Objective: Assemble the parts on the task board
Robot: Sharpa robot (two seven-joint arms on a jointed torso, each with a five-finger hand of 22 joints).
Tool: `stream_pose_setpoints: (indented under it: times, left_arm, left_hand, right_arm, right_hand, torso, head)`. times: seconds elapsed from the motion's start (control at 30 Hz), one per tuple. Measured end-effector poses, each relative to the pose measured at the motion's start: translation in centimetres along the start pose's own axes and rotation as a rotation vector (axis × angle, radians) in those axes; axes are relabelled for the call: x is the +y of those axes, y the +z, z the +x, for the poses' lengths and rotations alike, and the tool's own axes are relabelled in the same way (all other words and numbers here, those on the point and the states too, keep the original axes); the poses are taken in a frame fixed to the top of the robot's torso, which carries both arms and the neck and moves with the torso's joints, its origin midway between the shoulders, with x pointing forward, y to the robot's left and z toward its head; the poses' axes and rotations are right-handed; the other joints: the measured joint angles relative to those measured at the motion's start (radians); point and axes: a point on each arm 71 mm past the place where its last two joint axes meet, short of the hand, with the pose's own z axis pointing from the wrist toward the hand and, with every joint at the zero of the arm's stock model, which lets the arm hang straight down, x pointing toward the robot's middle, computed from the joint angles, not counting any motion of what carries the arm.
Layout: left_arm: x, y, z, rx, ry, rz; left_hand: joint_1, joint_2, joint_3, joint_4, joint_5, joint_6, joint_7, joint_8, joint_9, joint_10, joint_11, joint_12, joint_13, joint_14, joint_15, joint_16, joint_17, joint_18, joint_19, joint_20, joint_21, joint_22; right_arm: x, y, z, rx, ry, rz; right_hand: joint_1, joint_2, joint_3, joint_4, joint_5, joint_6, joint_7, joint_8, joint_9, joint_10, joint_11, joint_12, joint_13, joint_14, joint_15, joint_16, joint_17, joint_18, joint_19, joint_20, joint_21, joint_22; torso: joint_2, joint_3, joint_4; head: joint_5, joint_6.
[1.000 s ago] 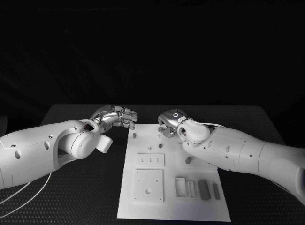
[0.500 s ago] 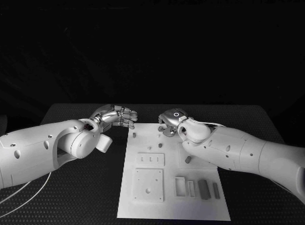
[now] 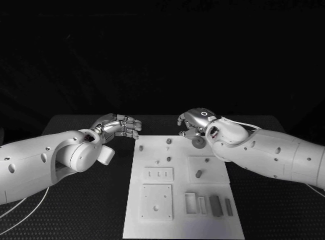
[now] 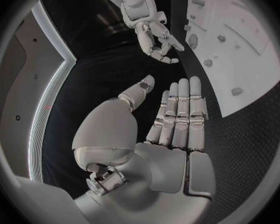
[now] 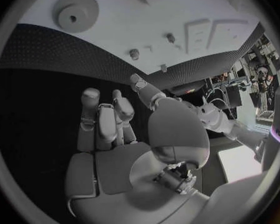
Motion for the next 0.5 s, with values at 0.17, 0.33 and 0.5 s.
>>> stream_pose_setpoints:
  times: [0.17, 0.33, 0.5]
  left_arm:
    - [0.0, -0.1, -0.1, 0.001, 0.0, 0.005]
    - [0.0, -0.1, -0.2, 0.003, 0.0, 0.007]
    - [0.0, 0.0, -0.1, 0.006, -0.001, 0.008]
  left_hand:
    - [0.0, 0.0, 0.0, 0.0, 0.0, 0.0, 0.0, 0.0, 0.0, 0.0, 0.0, 0.0, 0.001, 0.0, 0.0, 0.0, 0.0, 0.0, 0.0, 0.0, 0.0, 0.0]
    - [0.0, 0.0, 0.0, 0.0, 0.0, 0.0, 0.0, 0.0, 0.0, 0.0, 0.0, 0.0, 0.001, 0.0, 0.0, 0.0, 0.001, -0.001, 0.0, 0.0, -0.004, 0.0]
    - [0.0, 0.0, 0.0, 0.0, 0.0, 0.0, 0.0, 0.0, 0.0, 0.0, 0.0, 0.0, 0.001, 0.0, 0.0, 0.0, 0.001, -0.001, 0.0, 0.0, -0.004, 0.0]
  right_arm:
    - [-2.8, -1.6, -1.1, 0.034, 0.062, 0.035]
    - [-5.5, -2.2, -1.2, 0.093, 0.079, 0.08]
    - [-7.2, -2.0, -0.5, 0.149, 0.084, 0.113]
  right_hand:
    - [-0.002, -0.002, 0.002, 0.002, 0.0, -0.002, 0.002, -0.006, -0.003, 0.0, 0.0, 0.004, 0.003, 0.0, 0.0, 0.0, -0.002, 0.0, 0.0, 0.0, -0.004, 0.0]
    - [-0.003, -0.011, 0.005, 0.005, 0.0, -0.009, 0.005, -0.006, -0.005, 0.0, 0.0, 0.004, 0.004, -0.005, 0.005, 0.0, -0.006, 0.0, 0.0, 0.0, -0.004, 0.0]
    - [-0.007, -0.015, 0.008, 0.008, 0.0, -0.019, 0.012, -0.016, -0.011, -0.007, 0.007, 0.004, 0.005, -0.009, 0.009, 0.0, -0.007, -0.006, -0.002, 0.002, -0.004, 0.0]
  torso:
    - [-0.002, -0.0006, -0.0089]
    - [-0.005, 0.0, -0.0177]
    - [-0.006, 0.0019, -0.0218]
  head:
    - [0.002, 0.009]
    - [0.005, 0.01]
    - [0.006, 0.008]
